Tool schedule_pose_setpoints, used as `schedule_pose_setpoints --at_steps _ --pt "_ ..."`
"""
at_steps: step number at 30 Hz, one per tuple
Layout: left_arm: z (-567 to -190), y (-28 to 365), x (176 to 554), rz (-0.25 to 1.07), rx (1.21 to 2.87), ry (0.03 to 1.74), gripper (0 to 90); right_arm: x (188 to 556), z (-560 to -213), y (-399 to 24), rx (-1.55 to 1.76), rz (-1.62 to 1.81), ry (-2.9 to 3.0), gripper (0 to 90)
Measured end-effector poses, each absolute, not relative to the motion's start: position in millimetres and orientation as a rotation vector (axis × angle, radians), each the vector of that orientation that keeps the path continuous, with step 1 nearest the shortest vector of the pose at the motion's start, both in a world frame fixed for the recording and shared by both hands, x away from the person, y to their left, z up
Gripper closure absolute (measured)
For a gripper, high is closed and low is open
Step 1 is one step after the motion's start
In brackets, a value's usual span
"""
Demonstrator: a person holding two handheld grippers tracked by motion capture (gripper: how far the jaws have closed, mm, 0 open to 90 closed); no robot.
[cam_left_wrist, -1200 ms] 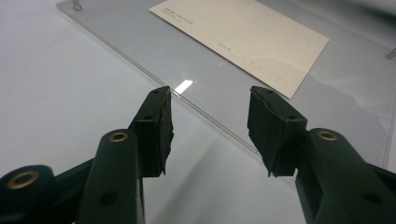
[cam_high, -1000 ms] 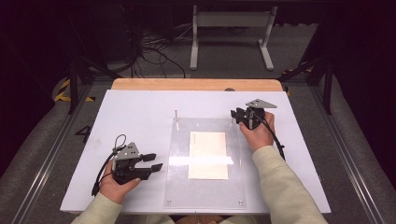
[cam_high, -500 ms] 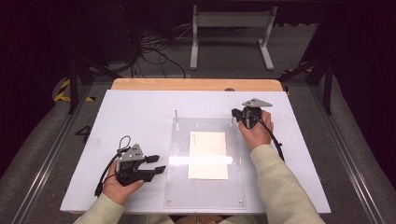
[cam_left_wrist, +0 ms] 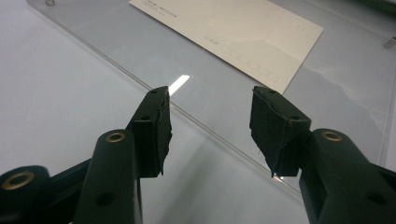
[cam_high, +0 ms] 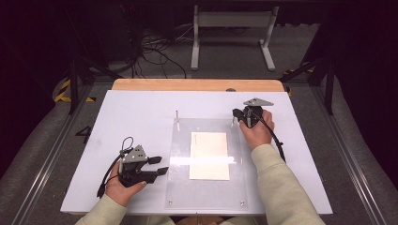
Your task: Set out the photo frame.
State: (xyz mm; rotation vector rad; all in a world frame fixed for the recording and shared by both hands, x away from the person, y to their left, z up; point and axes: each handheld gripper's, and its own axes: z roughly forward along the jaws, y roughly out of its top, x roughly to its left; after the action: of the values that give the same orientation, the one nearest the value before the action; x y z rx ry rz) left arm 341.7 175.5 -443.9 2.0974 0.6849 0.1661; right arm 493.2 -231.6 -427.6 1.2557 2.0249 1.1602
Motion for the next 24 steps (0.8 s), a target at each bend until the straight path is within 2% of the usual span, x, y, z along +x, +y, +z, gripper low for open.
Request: schedule_pose_setpoints --at_steps 24 --pt "-441 187 344 0.199 2.078 0.714 47.2 514 -431 -239 1.358 1.266 2.015 86.3"
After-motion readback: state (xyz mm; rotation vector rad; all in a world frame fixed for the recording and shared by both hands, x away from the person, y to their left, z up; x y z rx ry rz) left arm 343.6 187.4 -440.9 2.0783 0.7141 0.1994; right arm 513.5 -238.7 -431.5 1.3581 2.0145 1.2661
